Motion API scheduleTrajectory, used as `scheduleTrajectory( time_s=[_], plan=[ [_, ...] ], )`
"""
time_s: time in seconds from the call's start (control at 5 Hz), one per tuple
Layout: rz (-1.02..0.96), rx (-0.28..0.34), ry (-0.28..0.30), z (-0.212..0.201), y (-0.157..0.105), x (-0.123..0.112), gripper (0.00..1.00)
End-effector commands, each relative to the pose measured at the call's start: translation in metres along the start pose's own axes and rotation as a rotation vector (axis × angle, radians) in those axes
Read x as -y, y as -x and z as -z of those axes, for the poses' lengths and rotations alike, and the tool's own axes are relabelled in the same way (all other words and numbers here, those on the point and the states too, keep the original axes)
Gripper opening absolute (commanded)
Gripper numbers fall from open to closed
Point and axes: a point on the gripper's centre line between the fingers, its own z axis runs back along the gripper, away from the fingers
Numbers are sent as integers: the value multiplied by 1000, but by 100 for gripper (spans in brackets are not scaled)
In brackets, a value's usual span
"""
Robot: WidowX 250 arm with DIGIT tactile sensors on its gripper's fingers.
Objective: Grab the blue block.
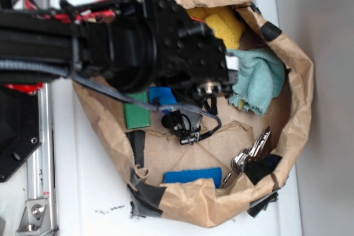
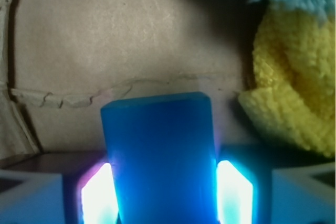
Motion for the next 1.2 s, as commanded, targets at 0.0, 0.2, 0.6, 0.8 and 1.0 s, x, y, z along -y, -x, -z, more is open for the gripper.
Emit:
scheduleTrajectory(
  time_s=[0.0,0.2,0.6,0.8,1.0],
  plan=[
    [31,194,-15,-97,-10,-12,0],
    [33,237,6,-148,-5,-11,0],
    [55,247,22,-172,15,-4,0],
    [60,277,60,-173,14,-7,0],
    [52,245,-12,-177,10,-9,0]
  ],
)
